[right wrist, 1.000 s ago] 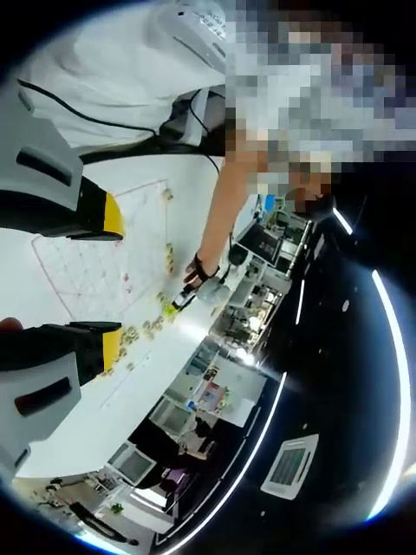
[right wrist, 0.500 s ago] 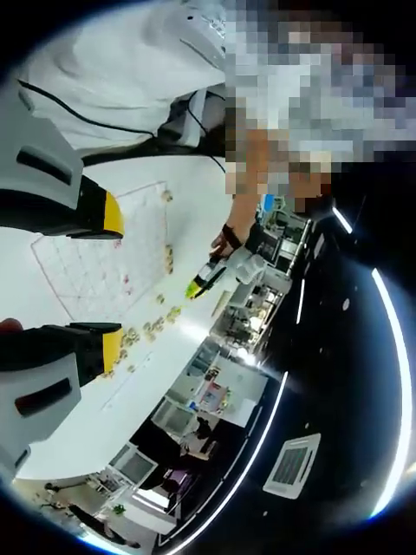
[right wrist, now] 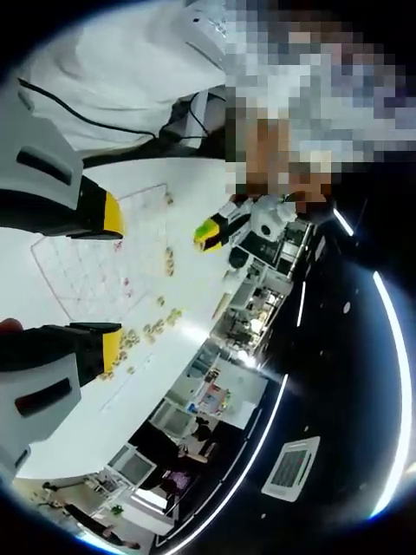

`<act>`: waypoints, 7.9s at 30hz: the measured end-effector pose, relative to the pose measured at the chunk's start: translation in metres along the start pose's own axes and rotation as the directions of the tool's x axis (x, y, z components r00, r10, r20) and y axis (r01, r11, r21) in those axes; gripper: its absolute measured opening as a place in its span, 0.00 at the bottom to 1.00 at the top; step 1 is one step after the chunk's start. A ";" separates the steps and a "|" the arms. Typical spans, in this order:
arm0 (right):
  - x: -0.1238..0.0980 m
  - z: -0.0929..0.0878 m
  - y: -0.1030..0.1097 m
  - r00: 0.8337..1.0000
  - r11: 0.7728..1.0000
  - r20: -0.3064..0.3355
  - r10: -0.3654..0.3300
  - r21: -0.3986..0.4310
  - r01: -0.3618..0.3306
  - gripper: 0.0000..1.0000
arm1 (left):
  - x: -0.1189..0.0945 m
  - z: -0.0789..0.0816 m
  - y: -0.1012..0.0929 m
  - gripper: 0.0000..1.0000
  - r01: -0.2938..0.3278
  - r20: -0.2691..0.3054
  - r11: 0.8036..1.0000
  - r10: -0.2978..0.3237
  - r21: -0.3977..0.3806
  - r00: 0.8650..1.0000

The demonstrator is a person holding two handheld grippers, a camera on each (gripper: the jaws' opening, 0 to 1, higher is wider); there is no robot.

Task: Pick up the chess pieces one by one and place each piece onto its starting position on the chessboard, setting the pieces on their correct points until all the chess pieces are arranged in the starting layout

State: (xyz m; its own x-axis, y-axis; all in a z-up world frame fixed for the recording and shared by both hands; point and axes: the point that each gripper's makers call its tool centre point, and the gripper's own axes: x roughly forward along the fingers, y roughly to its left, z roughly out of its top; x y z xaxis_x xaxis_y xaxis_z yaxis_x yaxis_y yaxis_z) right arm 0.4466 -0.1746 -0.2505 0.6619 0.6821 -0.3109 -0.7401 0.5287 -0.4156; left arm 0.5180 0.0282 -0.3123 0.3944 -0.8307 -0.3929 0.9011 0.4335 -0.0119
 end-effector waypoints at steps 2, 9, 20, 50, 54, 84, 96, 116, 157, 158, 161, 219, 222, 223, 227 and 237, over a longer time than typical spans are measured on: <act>0.001 0.000 0.002 1.000 1.000 0.000 0.005 -0.002 -0.005 0.39 | -0.003 -0.010 -0.009 0.20 0.009 -0.013 1.000 -0.009 -0.005 1.000; 0.003 -0.001 0.010 0.999 0.999 -0.015 0.029 -0.028 -0.030 0.40 | -0.018 -0.065 -0.043 0.20 0.151 -0.151 0.988 -0.153 -0.023 0.977; 0.010 -0.010 0.038 0.990 0.986 -0.065 0.126 -0.104 -0.132 0.40 | -0.026 -0.095 -0.056 0.20 0.222 -0.206 0.974 -0.226 -0.043 0.952; 0.010 -0.010 0.037 0.991 0.986 -0.061 0.123 -0.105 -0.129 0.39 | -0.028 -0.105 -0.058 0.27 0.217 -0.227 0.976 -0.215 -0.020 0.950; 0.010 -0.011 0.035 0.991 0.987 -0.061 0.119 -0.101 -0.125 0.39 | -0.034 -0.074 -0.059 0.27 0.228 -0.152 0.973 -0.222 0.023 0.963; 0.003 -0.014 0.026 0.995 0.992 -0.054 0.089 -0.083 -0.094 0.39 | 0.021 0.007 0.136 0.36 -0.219 0.059 0.970 0.226 -0.103 0.972; 0.003 -0.015 0.024 0.994 0.992 -0.061 0.088 -0.085 -0.093 0.39 | 0.094 -0.017 0.182 0.37 -0.277 -0.059 0.954 0.272 -0.116 0.961; 0.007 -0.018 0.024 0.993 0.991 -0.073 0.091 -0.087 -0.098 0.39 | 0.131 -0.039 0.208 0.19 -0.333 -0.103 0.926 0.319 -0.180 0.942; 0.005 -0.019 0.026 0.993 0.991 -0.080 0.091 -0.086 -0.098 0.39 | 0.014 -0.082 0.046 0.19 -0.124 -0.129 0.988 0.113 -0.088 0.985; 0.005 -0.019 0.026 0.993 0.991 -0.081 0.092 -0.086 -0.099 0.39 | 0.015 -0.084 0.047 0.19 -0.129 -0.137 0.988 0.117 -0.086 0.984; 0.006 -0.019 0.027 0.993 0.992 -0.081 0.090 -0.086 -0.096 0.39 | 0.017 -0.090 0.050 0.19 -0.136 -0.150 0.987 0.121 -0.091 0.981; -0.003 -0.024 0.018 0.995 0.995 -0.079 0.057 -0.071 -0.063 0.39 | 0.060 -0.009 0.108 0.50 -0.172 -0.003 0.985 0.172 -0.015 0.985; -0.005 -0.025 0.015 0.996 0.996 -0.082 0.045 -0.069 -0.051 0.39 | 0.084 -0.005 0.109 0.47 -0.166 -0.020 0.986 0.166 -0.003 0.986; -0.005 -0.025 0.014 0.996 0.997 -0.082 0.041 -0.068 -0.047 0.39 | 0.088 -0.004 0.109 0.46 -0.165 -0.020 0.986 0.165 -0.003 0.986; -0.007 -0.025 0.013 0.996 0.997 -0.076 0.040 -0.066 -0.045 0.39 | 0.118 0.006 0.102 0.41 -0.141 -0.024 0.990 0.141 -0.008 0.990; -0.009 -0.025 0.008 0.997 0.998 -0.067 0.028 -0.059 -0.032 0.39 | 0.193 0.020 0.107 0.29 -0.170 -0.067 0.985 0.169 -0.008 0.983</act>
State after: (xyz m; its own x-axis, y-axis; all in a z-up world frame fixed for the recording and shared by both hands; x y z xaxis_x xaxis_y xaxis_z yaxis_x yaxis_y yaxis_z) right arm 0.4376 -0.1893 -0.2722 0.6477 0.6610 -0.3790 -0.7523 0.4761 -0.4554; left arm 0.6941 -0.0933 -0.3712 0.5284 -0.7199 -0.4501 0.8192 0.5715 0.0476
